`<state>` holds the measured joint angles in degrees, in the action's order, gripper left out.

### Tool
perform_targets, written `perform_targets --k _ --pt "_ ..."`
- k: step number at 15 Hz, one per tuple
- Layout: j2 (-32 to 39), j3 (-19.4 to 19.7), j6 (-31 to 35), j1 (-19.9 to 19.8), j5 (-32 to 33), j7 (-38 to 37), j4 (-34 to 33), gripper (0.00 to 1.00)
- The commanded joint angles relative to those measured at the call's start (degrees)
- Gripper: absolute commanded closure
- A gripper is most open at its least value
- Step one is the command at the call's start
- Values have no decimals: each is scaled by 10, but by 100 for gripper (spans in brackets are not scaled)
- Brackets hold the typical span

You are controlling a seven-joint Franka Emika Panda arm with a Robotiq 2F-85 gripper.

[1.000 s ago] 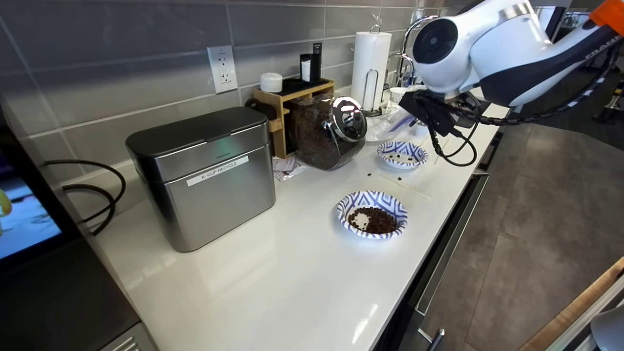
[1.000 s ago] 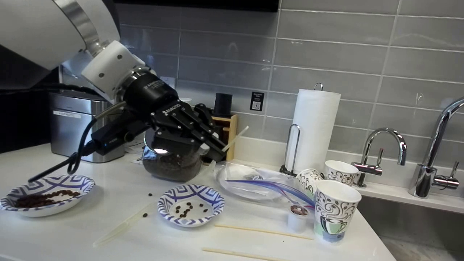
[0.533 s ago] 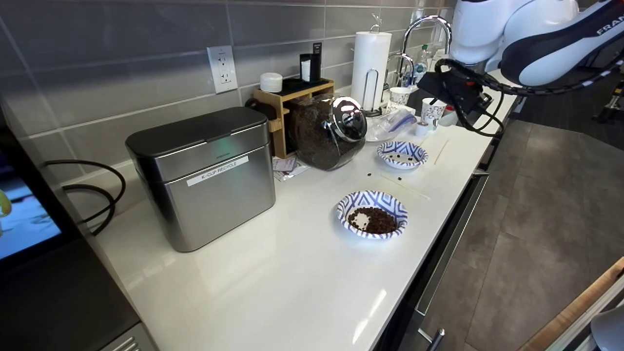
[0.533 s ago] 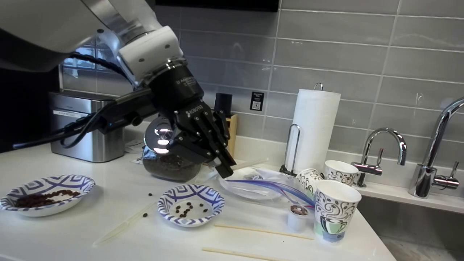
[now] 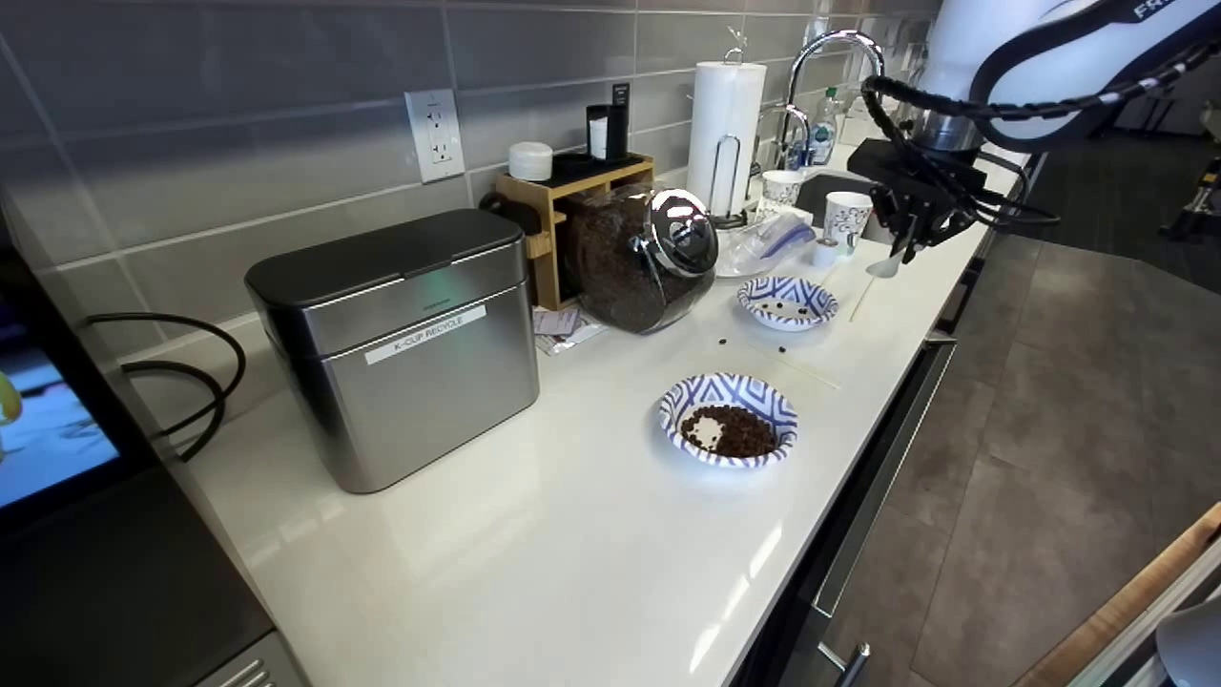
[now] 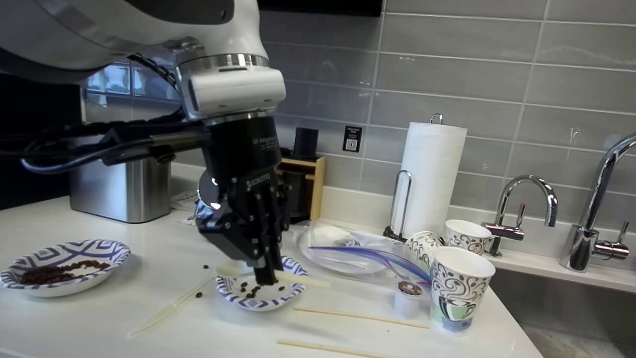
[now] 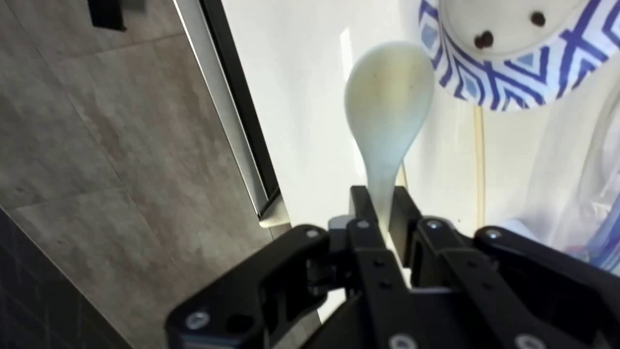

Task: Transfer a spoonful of contents from the left bowl into the right bowl

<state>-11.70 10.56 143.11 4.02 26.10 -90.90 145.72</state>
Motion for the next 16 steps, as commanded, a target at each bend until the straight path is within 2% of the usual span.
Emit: perform_targets --k 1,4,7,11,16 --pt "-20 -31 -59 -27 -129 113 5 97" --pt "-23 -55 -109 -48 -165 149 -6 97" --pt "-10 -86 -138 -65 -139 137 -14 97" --pt "8 -113 -113 -69 -134 126 -8 97" --pt "28 -125 -78 -70 -125 124 7 97"
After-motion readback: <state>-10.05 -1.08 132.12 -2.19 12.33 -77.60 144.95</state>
